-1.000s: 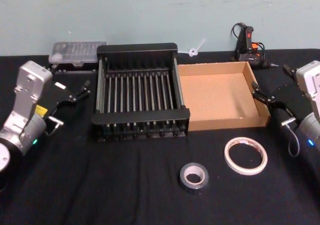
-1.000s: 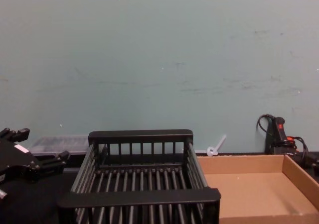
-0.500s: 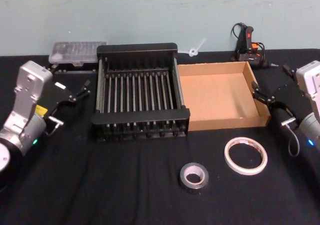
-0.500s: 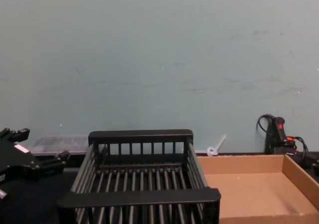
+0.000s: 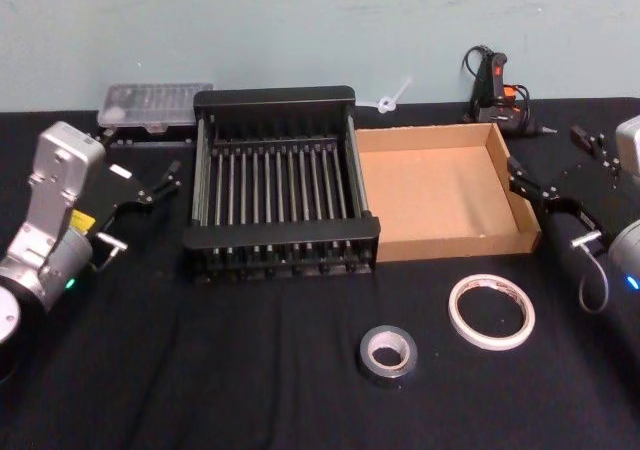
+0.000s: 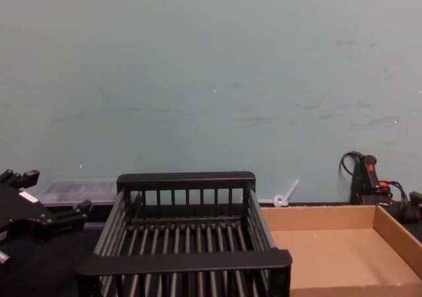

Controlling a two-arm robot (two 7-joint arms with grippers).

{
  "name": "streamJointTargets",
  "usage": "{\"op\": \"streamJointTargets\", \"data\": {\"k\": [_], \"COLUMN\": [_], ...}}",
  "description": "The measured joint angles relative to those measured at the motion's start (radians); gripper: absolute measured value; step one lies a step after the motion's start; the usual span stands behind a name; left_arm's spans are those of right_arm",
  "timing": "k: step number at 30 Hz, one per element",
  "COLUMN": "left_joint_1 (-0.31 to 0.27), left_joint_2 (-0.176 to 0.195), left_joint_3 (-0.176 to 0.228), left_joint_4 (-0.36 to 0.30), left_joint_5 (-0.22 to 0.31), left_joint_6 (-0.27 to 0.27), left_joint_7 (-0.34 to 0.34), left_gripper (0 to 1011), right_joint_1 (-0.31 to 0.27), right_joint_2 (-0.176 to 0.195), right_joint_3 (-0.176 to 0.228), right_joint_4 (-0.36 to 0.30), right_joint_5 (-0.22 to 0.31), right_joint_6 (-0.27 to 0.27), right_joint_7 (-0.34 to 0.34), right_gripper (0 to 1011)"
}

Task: Pick up the white tape and place it into the black box , Pick up the silver tape and place it into the brown box.

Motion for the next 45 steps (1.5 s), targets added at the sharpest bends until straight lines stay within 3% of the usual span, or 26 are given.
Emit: {"op": "streamJointTargets", "data": {"k": [7,21,26,39,45], "left_joint_1": [0.000,0.000,0.000,0.000,0.000], "left_joint_2": [0.000,0.000,0.000,0.000,0.000], "left_joint_3": [0.000,0.000,0.000,0.000,0.000], "left_joint_4": [0.000,0.000,0.000,0.000,0.000], "left_joint_5": [0.000,0.000,0.000,0.000,0.000], "left_joint_6": [0.000,0.000,0.000,0.000,0.000], "left_joint_7": [0.000,0.000,0.000,0.000,0.000], "left_gripper": [1001,1001,1002,1001,1001], "right_joint_1": [-0.047,-0.193,-0.228,-0.294,-0.283], "right_joint_2": [0.029,0.133,0.146,0.166,0.156], "right_joint_3": [0.044,0.149,0.171,0.187,0.170], "right_joint_4": [-0.082,-0.271,-0.307,-0.355,-0.336], "right_joint_5": [0.056,0.154,0.180,0.195,0.184], "right_joint_6": [0.070,0.212,0.254,0.367,0.430], "right_joint_7": [0.044,0.151,0.177,0.222,0.231], "right_gripper": [1002,1002,1002,1002,1002]}}
